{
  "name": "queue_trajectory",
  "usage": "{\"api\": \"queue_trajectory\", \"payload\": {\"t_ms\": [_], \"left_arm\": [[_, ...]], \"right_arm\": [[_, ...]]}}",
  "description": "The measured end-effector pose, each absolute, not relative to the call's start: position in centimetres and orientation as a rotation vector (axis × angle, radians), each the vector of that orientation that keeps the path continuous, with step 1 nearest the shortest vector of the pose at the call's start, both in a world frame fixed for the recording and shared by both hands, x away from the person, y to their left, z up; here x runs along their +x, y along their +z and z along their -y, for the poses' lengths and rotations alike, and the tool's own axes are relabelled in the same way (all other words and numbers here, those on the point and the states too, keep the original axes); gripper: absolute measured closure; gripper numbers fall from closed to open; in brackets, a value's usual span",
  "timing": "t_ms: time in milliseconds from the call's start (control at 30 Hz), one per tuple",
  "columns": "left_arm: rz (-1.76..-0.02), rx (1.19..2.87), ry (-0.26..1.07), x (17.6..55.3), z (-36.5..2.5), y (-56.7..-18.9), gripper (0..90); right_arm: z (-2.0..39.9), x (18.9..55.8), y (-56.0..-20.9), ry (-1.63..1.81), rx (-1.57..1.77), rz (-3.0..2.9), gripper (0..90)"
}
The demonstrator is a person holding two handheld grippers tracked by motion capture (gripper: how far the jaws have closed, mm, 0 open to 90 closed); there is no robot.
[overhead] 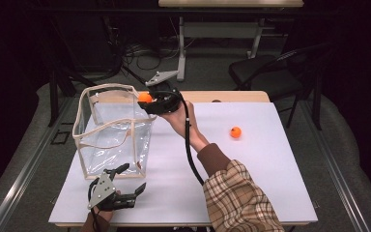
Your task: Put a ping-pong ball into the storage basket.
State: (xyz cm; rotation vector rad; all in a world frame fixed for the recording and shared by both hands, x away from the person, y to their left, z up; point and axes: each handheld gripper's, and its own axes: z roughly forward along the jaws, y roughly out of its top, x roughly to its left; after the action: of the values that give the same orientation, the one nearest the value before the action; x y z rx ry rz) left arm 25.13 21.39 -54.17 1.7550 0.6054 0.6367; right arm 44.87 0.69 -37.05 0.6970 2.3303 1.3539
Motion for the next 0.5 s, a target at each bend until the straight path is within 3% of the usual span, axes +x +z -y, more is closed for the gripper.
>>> {"api": "queue_trajectory", "payload": {"t_ms": [500], "left_arm": [[-0.600,1.757,0.635,25.1,-21.4,-54.2,15.6]], "right_arm": [[-2.8,45.4,-37.7,1.326,0.689,-2.378,51.0]]}}
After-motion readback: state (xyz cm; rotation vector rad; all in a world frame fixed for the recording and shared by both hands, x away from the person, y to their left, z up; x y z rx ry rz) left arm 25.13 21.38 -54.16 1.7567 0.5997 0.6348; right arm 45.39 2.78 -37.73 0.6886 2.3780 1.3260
